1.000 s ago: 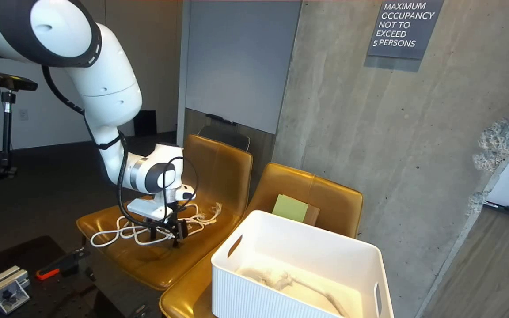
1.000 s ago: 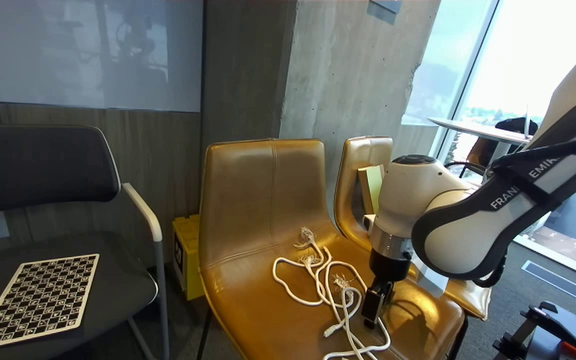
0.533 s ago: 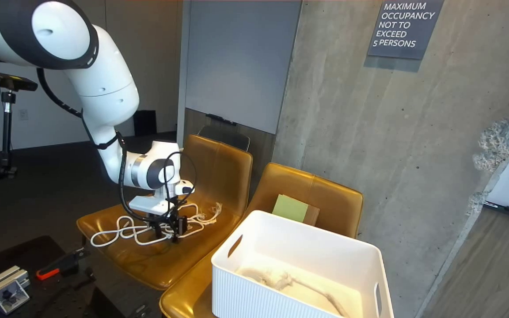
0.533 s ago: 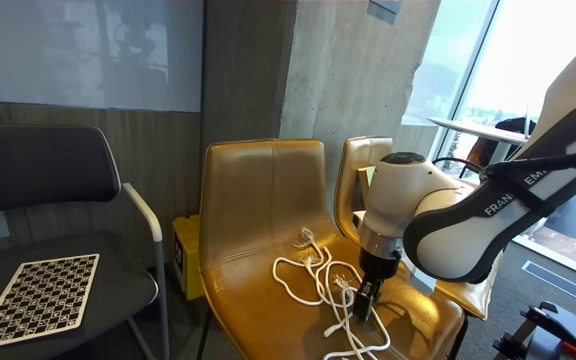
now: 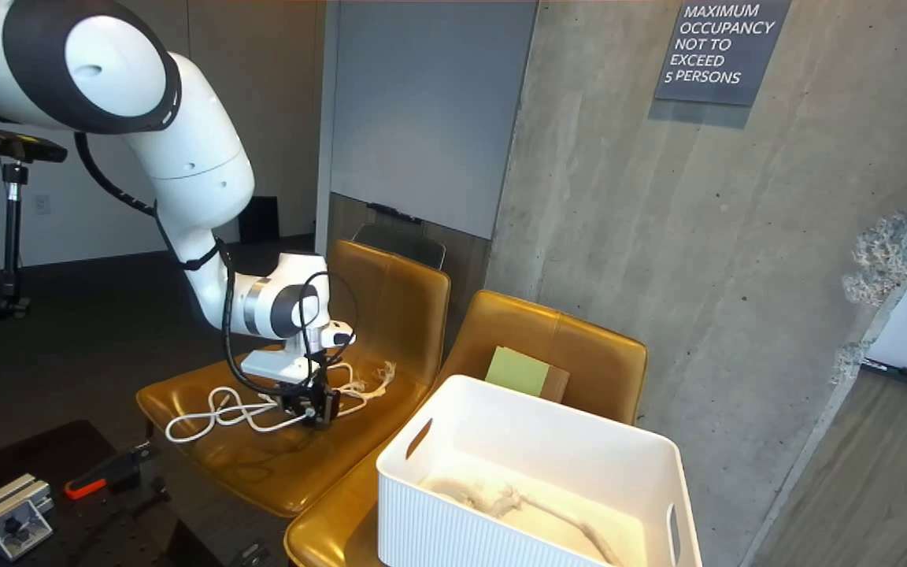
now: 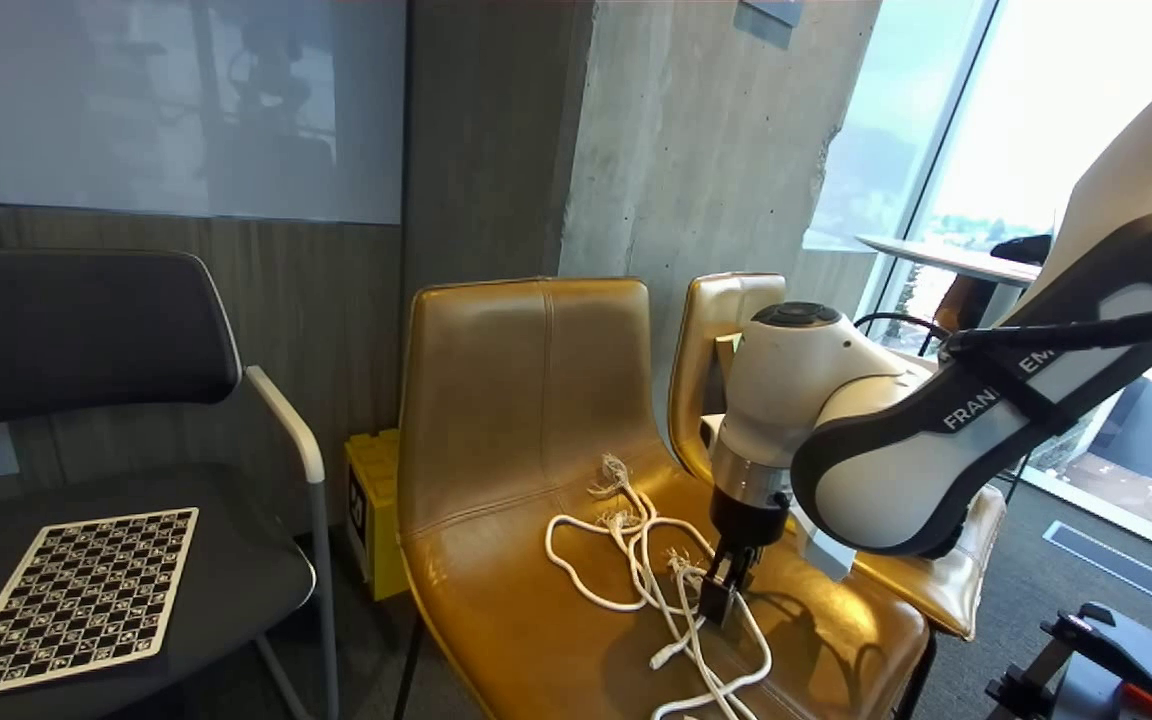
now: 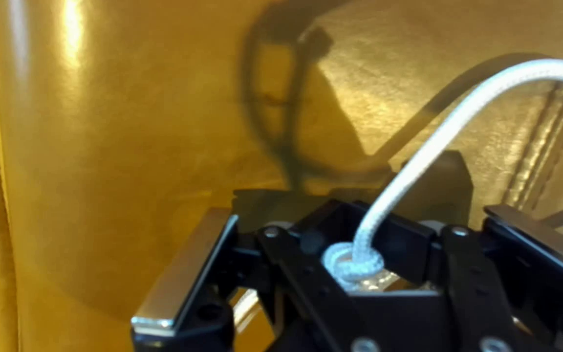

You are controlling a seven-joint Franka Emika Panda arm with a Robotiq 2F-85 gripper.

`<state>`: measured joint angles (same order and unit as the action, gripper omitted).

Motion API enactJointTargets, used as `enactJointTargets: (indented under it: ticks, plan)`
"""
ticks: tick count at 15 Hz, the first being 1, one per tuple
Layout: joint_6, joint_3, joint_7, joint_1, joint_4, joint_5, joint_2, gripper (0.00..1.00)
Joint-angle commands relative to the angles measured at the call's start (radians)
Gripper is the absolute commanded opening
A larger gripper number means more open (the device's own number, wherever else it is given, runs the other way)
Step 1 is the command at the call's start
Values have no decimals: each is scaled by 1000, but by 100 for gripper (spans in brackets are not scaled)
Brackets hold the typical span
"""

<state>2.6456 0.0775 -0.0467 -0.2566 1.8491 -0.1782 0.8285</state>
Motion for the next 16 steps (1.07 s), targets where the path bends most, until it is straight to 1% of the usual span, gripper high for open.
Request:
enactJointTargets:
  ticks: [1, 4, 7, 9, 12, 16]
  plan:
    - [-28, 29, -41, -12, -47, -32, 20, 1]
    - [-34, 49, -66, -26, -29, -37, -32, 2]
    - [-47, 68, -91, -43, 24, -52, -155, 2]
    - [-44, 73, -106, -38, 41, -58, -238, 2]
    - [-69, 68, -124, -15, 52, -66, -368, 2]
    - [-154, 47, -120, 43, 34, -47, -535, 2]
